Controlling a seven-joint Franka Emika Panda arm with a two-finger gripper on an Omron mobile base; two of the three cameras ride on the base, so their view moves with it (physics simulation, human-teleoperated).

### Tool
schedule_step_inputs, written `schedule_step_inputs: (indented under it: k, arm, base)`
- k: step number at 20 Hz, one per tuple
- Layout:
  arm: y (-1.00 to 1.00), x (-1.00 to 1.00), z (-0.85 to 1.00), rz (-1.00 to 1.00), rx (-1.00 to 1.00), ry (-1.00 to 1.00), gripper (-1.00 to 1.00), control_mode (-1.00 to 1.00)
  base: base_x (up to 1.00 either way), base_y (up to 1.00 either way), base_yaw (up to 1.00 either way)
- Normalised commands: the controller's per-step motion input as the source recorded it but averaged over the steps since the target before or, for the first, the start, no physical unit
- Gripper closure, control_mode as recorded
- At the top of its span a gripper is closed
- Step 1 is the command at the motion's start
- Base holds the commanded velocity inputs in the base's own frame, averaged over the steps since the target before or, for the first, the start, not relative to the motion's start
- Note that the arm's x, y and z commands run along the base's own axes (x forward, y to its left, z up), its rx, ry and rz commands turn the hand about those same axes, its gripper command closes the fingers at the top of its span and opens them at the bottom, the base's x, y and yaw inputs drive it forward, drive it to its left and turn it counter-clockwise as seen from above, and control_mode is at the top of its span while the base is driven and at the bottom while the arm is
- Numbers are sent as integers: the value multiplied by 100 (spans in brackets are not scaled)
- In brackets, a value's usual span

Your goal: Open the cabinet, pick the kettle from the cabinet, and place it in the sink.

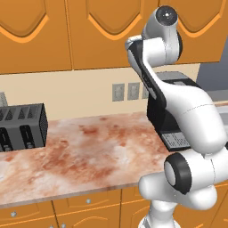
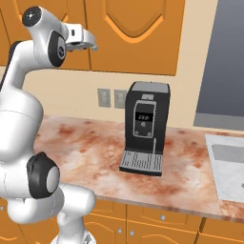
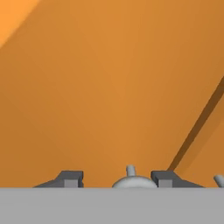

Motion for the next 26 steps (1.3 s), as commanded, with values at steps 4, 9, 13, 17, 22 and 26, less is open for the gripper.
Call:
schedule_step_inputs:
  k: [4, 9, 13, 17, 22, 26]
  arm:
    - [16, 14, 14, -4, -5, 0, 100, -100]
    - [3, 9, 9, -1, 0, 0, 100, -100]
    - [3, 1, 9, 0, 0, 0, 100, -100]
    - [2, -4, 9, 0, 5, 0, 100, -100]
    - [6, -7, 4, 0, 7, -1, 100, -100]
    - [12, -7, 2, 0, 4, -6, 100, -100]
  base:
    - [0, 0, 0]
    - [0, 0, 0]
    - [0, 0, 0]
    - [0, 0, 0]
    - [0, 0, 0]
    - [0, 0, 0]
